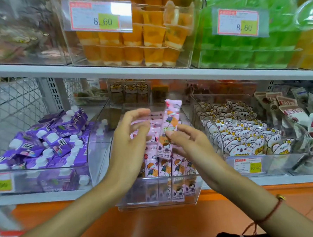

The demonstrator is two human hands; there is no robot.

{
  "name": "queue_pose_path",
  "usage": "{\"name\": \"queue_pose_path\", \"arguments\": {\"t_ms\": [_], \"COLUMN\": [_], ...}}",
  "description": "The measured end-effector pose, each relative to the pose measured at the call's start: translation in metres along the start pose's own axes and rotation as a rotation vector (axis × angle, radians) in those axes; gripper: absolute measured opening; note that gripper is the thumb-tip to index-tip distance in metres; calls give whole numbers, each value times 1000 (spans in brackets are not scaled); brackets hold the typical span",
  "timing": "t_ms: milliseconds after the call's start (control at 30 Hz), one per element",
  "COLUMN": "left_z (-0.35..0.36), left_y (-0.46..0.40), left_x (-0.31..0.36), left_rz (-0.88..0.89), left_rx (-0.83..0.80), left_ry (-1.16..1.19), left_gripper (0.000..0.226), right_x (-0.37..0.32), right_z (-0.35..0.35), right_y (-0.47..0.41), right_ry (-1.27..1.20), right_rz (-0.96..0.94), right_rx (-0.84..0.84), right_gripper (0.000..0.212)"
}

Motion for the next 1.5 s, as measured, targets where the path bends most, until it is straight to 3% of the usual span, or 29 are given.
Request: {"name": "queue_pose_path", "arguments": {"t_ms": [133, 200, 400, 567, 633, 733, 800, 900, 1033, 1167, 1300, 1500], "left_z": [16, 17, 18, 15, 16, 16, 15, 19, 22, 16, 12, 13], "left_y": [6, 5, 2, 1, 2, 1, 0, 3, 7, 0, -6, -4], "left_x": [-10, -11, -12, -12, -8, -4, -7, -13, -14, -10, -1, 1], "left_rz": [15, 61, 86, 169, 157, 56, -111, -381, -524, -357, -113, -63], "left_rx": [-193, -192, -247, -204, -206, -220, -240, -356, -397, -386, -346, -354], "left_ry": [-182, -258, -157, -370, -334, -182, -52, 99, 177, 47, -89, -93], "left_gripper": [44, 46, 28, 34, 36, 24, 21, 31, 27, 24, 36, 37], "right_x": [0, 1, -8, -9, -11, -14, -15, -13, -11, -13, -21, -23], "right_z": [0, -1, -1, -12, -13, -11, -13, -15, -14, -12, -7, -6], "right_y": [0, 2, 1, 3, 5, 5, 3, 0, 1, 2, 8, 10], "right_ry": [-120, -100, -188, -16, 22, 80, 109, 108, 100, 79, 162, 232], "right_rz": [-8, -11, 1, -191, -246, -268, -252, -180, -137, -169, -330, -409], "right_rx": [61, 83, -121, 58, 82, 50, 46, 62, 64, -6, -116, -148], "right_gripper": [24, 29, 28, 24, 24, 17, 12, 20, 26, 24, 31, 31]}}
Point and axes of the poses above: each hand's wrist, its own y-axis away from the middle knuckle, its own z-axis out of the palm, x = y × z, the point moved 5 cm from there along -y, towards the middle knuckle, and after that the axes turned 9 degrees about -y, right-handed, at the moved point
